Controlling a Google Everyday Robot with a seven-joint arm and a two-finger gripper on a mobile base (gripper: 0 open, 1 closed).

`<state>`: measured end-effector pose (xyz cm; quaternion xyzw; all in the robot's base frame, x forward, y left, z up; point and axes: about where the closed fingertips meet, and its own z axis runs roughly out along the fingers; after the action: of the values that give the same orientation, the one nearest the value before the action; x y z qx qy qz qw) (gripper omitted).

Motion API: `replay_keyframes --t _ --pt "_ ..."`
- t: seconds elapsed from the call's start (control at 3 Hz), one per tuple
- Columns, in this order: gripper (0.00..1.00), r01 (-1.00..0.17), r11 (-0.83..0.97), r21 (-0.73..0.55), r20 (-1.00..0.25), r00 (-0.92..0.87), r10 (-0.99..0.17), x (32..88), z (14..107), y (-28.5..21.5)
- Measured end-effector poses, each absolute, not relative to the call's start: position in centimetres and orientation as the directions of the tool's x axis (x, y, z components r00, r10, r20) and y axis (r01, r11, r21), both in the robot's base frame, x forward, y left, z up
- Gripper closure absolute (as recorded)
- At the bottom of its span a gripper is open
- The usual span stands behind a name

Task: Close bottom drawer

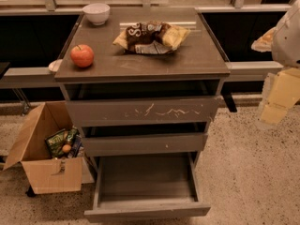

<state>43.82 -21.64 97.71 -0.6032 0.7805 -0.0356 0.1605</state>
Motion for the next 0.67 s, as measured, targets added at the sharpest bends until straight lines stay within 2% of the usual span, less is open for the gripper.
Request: replay_keyframes --t 0.33,0.67 --pt "0.00 -0.930 0.268 -0.251 -0.207 -0.218 -0.954 43.9 97.7 -21.6" --pt "0.00 -0.951 0.222 -0.214 -0.216 -0.175 -0.960 45.1 93.4 -21.0"
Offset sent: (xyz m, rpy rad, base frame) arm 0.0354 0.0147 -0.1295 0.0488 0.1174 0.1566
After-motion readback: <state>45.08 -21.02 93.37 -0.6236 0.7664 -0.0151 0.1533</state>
